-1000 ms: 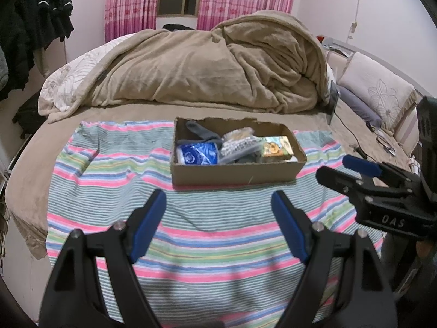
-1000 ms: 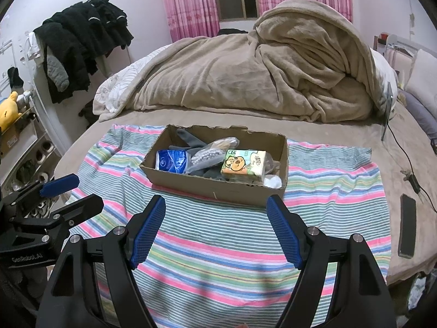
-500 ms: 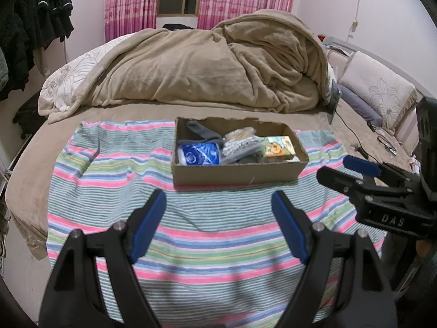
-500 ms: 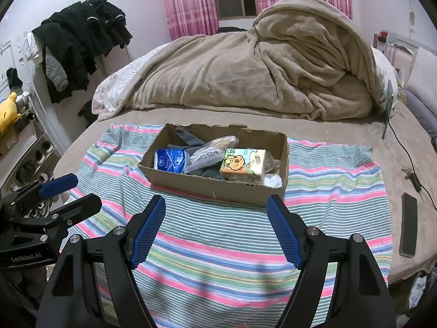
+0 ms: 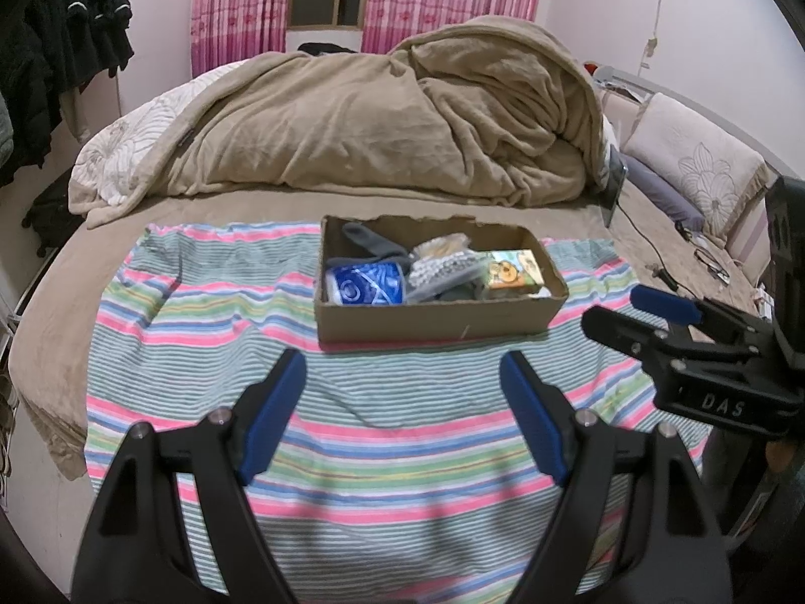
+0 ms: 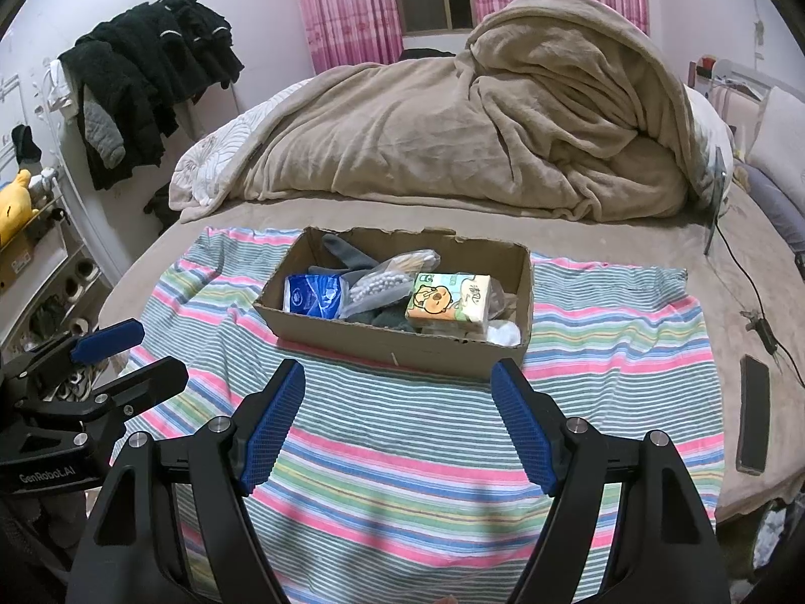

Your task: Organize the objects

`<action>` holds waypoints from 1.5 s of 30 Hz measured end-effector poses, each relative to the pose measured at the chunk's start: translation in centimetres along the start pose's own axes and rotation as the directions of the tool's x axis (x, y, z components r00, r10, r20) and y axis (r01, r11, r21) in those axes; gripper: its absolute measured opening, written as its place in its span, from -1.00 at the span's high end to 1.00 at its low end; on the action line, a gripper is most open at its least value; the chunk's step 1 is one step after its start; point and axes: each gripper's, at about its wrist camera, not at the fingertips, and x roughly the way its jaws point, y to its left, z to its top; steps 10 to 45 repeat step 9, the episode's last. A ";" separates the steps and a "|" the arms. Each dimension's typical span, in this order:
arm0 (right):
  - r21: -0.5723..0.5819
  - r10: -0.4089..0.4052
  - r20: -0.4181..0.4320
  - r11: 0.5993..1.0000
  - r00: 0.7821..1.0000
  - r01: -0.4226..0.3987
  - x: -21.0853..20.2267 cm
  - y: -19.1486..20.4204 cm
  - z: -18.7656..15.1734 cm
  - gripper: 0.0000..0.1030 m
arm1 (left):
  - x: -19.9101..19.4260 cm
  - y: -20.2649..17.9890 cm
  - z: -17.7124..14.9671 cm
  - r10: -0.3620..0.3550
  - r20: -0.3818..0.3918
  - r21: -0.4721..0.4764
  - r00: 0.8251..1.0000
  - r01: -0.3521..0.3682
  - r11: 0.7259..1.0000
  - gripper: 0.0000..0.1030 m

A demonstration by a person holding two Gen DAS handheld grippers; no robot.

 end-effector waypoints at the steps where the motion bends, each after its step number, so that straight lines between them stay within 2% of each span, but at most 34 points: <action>1: 0.000 0.000 -0.001 1.000 1.000 0.000 0.0 0.0 0.0 -0.54 | 0.1 0.0 0.0 0.000 -0.002 0.000 1.000 0.000 1.000 -0.57; 9: 0.010 0.003 -0.010 1.000 1.000 -0.003 0.6 -0.2 0.0 -0.54 | 0.8 -0.1 0.3 -0.025 -0.017 0.019 1.000 0.025 1.000 -0.57; 45: 0.010 0.003 -0.010 1.000 1.000 -0.003 0.6 -0.2 0.0 -0.54 | 0.8 -0.1 0.3 -0.025 -0.017 0.019 1.000 0.025 1.000 -0.57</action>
